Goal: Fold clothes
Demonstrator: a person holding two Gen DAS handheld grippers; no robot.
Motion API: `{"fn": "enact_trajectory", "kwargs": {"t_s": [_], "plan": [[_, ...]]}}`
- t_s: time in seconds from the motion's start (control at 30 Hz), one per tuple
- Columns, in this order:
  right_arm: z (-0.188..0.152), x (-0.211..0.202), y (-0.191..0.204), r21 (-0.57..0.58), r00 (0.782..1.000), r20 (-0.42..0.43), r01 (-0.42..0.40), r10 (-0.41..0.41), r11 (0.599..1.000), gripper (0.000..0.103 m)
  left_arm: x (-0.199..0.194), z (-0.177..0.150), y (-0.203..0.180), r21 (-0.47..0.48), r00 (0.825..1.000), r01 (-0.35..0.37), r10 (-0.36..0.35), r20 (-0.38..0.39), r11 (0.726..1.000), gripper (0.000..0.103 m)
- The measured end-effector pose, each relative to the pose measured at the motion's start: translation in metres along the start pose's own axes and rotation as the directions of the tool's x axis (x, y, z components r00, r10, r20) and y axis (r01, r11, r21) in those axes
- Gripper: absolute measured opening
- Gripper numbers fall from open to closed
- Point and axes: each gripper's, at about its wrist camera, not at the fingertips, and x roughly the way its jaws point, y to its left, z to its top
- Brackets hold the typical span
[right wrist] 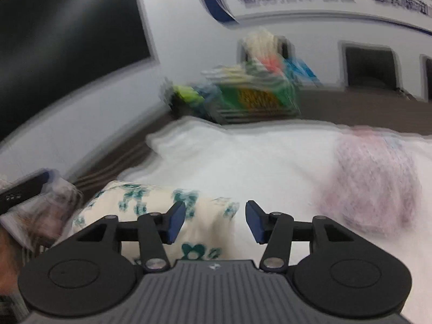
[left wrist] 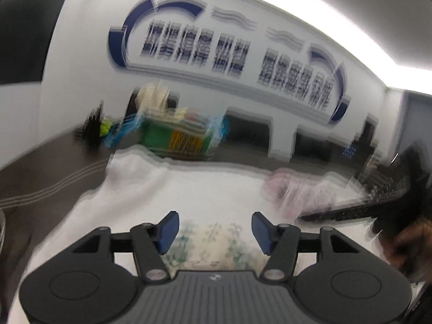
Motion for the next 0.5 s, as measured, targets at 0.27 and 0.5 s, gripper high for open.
{"fn": "enact_trajectory", "kwargs": {"t_s": [0.27, 0.5], "plan": [[-0.093, -0.009, 0.023, -0.233, 0.992, -0.036, -0.122, 0.117, 0.965, 0.054, 0.026, -0.078, -0.015, 0.195, 0.972, -0.051, 0.093, -0.215, 0.979, 0.058], [-0.105, 0.027, 0.065, -0.354, 1.000, 0.002, -0.020, 0.022, 0.935, 0.005, 0.023, -0.048, -0.005, 0.091, 0.984, -0.009, 0.025, -0.177, 0.996, 0.007]]}}
